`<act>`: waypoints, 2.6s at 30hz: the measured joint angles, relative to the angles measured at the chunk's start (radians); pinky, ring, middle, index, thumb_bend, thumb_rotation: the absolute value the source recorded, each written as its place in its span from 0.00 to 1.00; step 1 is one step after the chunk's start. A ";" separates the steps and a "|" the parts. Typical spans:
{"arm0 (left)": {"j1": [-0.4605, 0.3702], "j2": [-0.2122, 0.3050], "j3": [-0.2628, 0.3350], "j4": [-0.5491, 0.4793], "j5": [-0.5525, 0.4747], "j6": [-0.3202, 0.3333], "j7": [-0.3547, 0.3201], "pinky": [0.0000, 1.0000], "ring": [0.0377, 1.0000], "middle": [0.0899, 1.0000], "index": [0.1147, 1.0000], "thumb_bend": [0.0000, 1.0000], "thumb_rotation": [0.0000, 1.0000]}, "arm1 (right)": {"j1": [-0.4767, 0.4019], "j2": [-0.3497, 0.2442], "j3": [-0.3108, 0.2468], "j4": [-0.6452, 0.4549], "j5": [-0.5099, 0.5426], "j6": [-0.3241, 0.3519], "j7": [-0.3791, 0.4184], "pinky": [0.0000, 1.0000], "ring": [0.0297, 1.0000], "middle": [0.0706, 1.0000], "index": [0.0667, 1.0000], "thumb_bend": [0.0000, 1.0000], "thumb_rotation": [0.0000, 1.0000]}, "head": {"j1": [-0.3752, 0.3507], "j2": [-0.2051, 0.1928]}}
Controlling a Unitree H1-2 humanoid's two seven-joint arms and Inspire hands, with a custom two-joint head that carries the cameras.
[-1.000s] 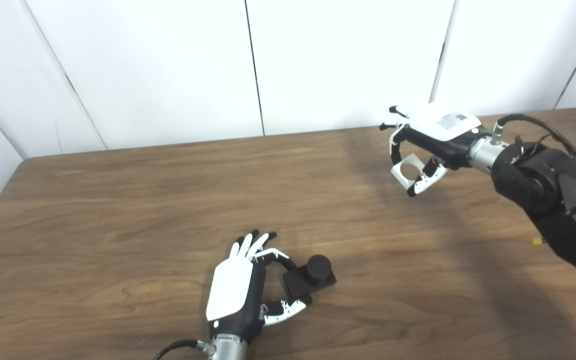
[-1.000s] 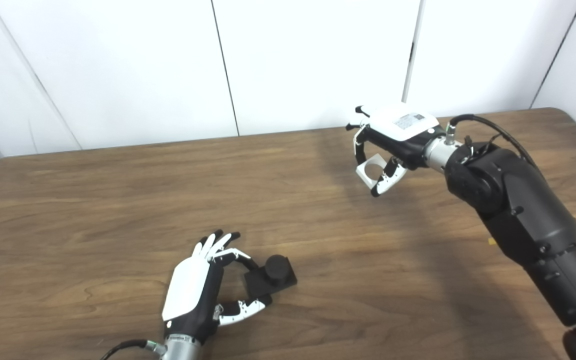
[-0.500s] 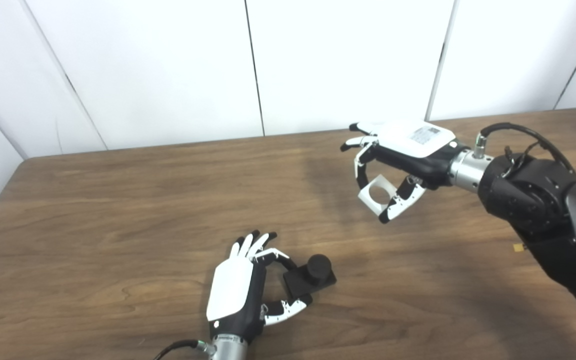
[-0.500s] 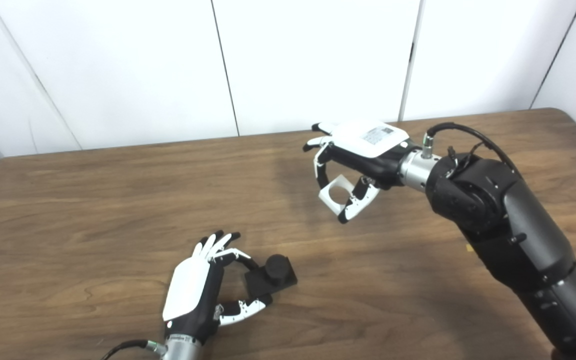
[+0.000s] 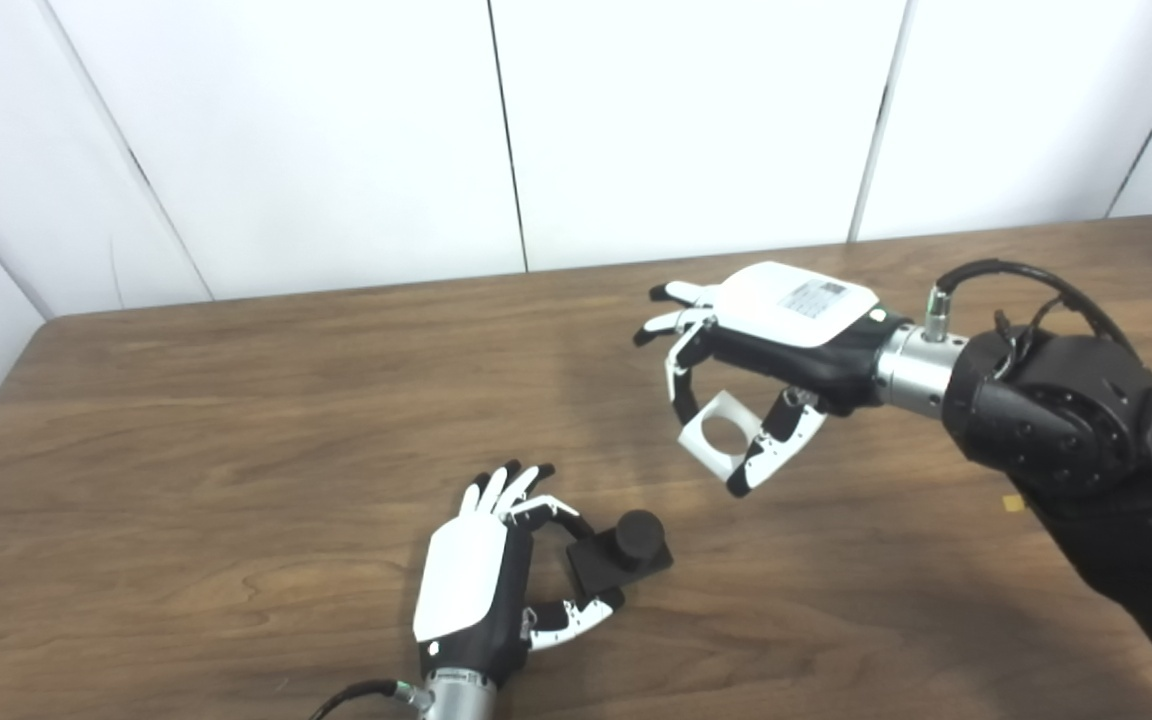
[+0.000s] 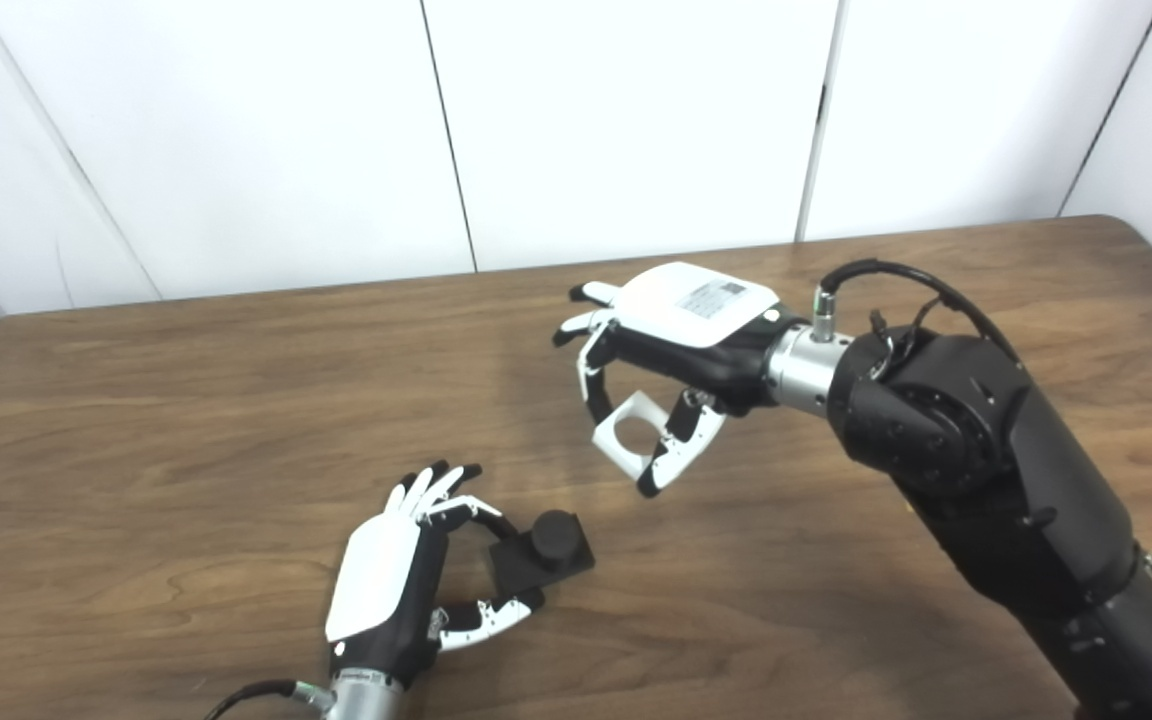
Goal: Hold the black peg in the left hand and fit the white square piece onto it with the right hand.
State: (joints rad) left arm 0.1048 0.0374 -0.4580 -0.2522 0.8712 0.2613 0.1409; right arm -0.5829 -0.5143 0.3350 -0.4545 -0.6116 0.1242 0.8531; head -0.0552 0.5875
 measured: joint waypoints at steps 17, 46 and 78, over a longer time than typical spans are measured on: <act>-0.005 -0.002 -0.001 0.000 0.009 0.002 -0.005 0.98 0.96 0.88 0.43 0.54 0.14 | -0.028 0.055 0.083 0.008 -0.027 -0.005 0.027 0.92 0.99 0.88 0.45 0.52 0.16 | -0.005 0.009; -0.009 -0.015 -0.009 -0.007 0.027 0.027 -0.026 0.99 0.96 0.88 0.44 0.53 0.14 | -0.009 0.089 0.129 0.069 -0.075 -0.054 0.028 0.94 1.00 0.89 0.45 0.52 0.16 | 0.005 0.023; -0.013 -0.024 -0.013 -0.004 0.031 0.038 -0.023 0.99 0.96 0.88 0.44 0.53 0.17 | 0.007 0.105 0.146 0.057 -0.072 -0.061 0.050 0.93 1.00 0.89 0.45 0.52 0.15 | 0.008 0.041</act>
State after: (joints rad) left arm 0.0913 0.0131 -0.4706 -0.2564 0.9026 0.2995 0.1177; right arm -0.5760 -0.4094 0.4812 -0.3980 -0.6832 0.0635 0.9027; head -0.0476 0.6289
